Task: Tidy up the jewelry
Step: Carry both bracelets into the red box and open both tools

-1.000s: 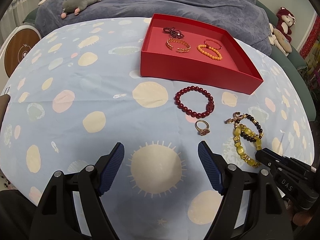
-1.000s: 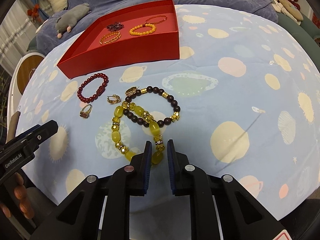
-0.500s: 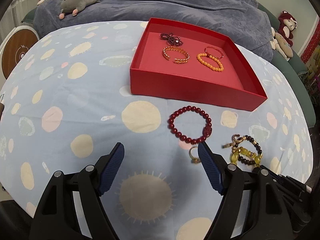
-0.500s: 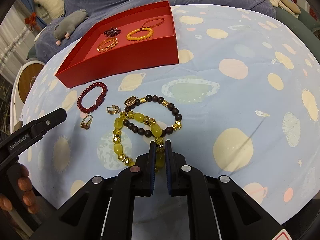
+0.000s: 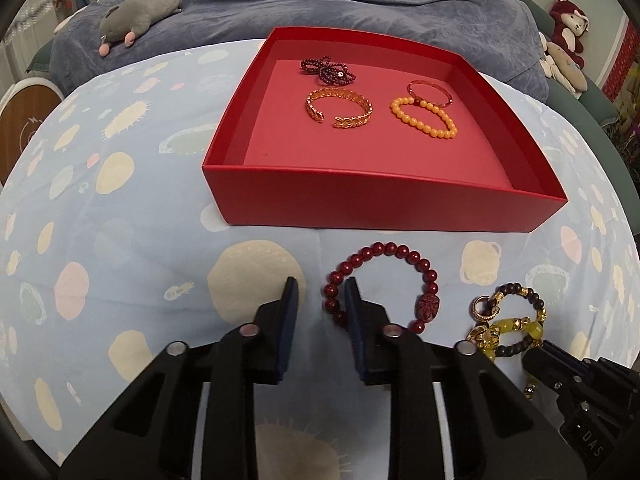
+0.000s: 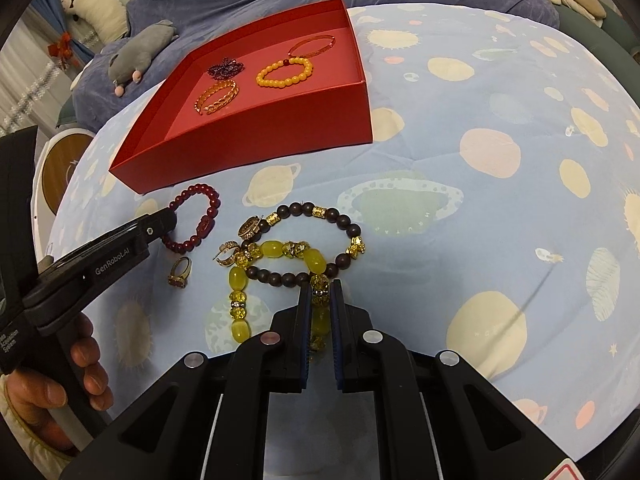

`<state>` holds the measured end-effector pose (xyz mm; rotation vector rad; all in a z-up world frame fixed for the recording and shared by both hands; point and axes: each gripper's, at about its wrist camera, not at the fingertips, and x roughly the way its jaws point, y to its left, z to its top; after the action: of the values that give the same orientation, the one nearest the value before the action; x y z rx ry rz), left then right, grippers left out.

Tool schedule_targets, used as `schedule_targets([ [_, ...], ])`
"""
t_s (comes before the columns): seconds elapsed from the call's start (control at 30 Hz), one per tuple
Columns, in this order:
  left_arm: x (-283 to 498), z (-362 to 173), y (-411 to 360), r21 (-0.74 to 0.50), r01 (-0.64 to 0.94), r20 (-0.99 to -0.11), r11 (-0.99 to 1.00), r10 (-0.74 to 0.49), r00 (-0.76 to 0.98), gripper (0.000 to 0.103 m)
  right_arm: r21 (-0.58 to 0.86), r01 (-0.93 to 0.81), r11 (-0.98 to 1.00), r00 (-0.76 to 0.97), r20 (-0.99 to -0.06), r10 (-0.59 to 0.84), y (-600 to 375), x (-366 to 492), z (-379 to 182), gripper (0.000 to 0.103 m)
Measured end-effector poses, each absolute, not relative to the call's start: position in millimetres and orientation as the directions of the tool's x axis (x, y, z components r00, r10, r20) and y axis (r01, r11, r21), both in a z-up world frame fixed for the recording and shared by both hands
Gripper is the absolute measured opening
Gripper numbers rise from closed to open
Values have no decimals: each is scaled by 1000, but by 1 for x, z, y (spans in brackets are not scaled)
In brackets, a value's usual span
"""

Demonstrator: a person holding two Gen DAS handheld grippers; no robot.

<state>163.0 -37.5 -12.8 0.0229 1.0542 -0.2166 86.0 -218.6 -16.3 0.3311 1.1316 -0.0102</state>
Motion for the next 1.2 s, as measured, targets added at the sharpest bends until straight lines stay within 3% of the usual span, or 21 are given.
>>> schedule_targets([
  [0.03,162,-13,-35,-103,188,-865,977,-182,468,8,255,173,951,430,-888,160,-218,86,-16,9],
  [0.07,162,-13,-33,-113,190,-865,975,-190,464,8,257,172,951,430,-888,162,-218,86,-16,9],
  [0.47,136,6,-20,-167,187,-867,968,-234,439,8,278,144,950,482,-858,178,-213,74,15,9],
  [1.2,157,108,-41,-241,341,-773,909,-392,498,7,272,43,961,623,-759,187,-215,115,111,8],
])
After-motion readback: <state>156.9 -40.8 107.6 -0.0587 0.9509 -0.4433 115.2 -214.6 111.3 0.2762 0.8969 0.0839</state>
